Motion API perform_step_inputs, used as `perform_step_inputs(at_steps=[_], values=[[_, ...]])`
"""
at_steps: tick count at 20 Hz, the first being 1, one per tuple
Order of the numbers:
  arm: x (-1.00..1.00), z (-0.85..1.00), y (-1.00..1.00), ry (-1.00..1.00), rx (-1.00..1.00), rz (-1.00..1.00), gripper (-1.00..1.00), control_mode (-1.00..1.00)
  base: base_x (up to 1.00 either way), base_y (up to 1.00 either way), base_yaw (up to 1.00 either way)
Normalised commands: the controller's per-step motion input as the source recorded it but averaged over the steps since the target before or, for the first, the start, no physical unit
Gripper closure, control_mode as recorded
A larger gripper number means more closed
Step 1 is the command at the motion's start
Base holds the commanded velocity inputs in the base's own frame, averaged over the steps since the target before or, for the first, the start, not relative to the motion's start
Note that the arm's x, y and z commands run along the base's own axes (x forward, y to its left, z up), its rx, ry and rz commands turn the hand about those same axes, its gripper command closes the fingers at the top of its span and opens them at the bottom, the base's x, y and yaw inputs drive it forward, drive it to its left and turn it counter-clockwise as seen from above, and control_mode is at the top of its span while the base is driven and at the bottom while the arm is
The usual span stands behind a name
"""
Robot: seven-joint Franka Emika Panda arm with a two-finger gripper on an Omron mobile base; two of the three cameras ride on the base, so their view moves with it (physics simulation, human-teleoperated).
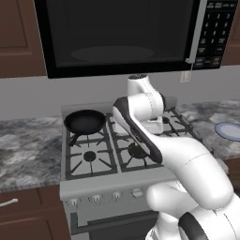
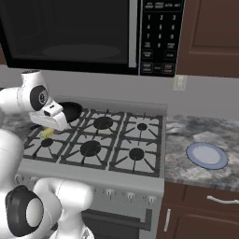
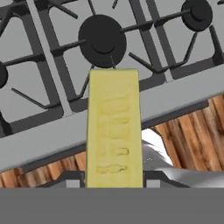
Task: Pick up the butter stick and place it in the pan. Then turn on the burner for the pan.
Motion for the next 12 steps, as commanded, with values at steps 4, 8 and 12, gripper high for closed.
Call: perform_step_inputs(at_steps=[4,8,12], values=[[0.01,-0.01,0.40,-0.17,0.00,0.16,1.00,-1.00,0.00,0.00,0.00],[0.14,-0.07,0.38,-0.12,0.00,0.19,1.00,-1.00,0.00,0.00,0.00],[0.05,-0.02,0.21,-0.12,0.02,0.23,1.00,-1.00,0.00,0.00,0.00]])
